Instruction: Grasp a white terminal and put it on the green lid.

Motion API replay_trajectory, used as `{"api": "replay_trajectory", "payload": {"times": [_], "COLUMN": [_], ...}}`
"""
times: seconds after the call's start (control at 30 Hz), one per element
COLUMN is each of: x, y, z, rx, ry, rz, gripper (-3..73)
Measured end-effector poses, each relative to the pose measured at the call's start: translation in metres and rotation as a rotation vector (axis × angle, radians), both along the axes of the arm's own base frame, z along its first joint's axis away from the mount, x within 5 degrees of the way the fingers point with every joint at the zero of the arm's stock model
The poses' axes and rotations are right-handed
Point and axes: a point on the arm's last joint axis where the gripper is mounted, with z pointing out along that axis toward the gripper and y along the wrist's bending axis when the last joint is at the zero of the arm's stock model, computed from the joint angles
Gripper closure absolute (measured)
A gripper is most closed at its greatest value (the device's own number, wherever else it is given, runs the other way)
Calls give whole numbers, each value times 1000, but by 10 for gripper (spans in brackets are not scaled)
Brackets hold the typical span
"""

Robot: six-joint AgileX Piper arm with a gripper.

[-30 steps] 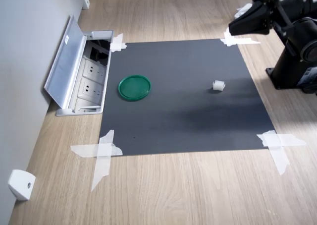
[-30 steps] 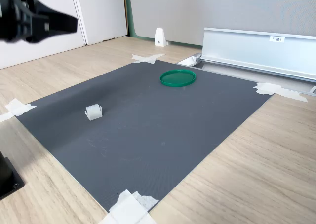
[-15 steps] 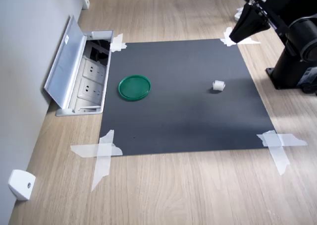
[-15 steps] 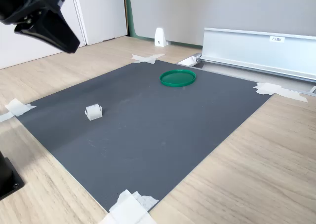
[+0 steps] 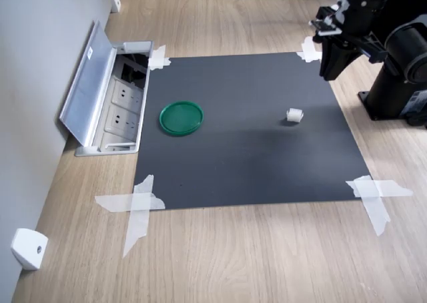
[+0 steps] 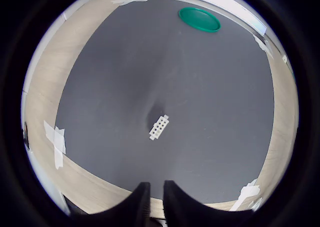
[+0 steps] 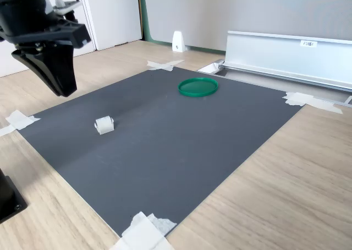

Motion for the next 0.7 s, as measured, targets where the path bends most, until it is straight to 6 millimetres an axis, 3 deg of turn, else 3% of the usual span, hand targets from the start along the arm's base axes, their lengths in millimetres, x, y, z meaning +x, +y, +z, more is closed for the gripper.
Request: {"api": "replay_trajectory", "payload": {"times": [0.27, 0.37, 0.47, 0.7], "x": [4, 8, 14, 32], "y": [5, 6, 6, 1], "z": [0, -4, -10, -23], "rx": [57, 66, 59, 12], "ry": [-18, 9, 38, 47], "rz": [15, 14, 1, -12], "gripper": [141, 35, -14, -29]}}
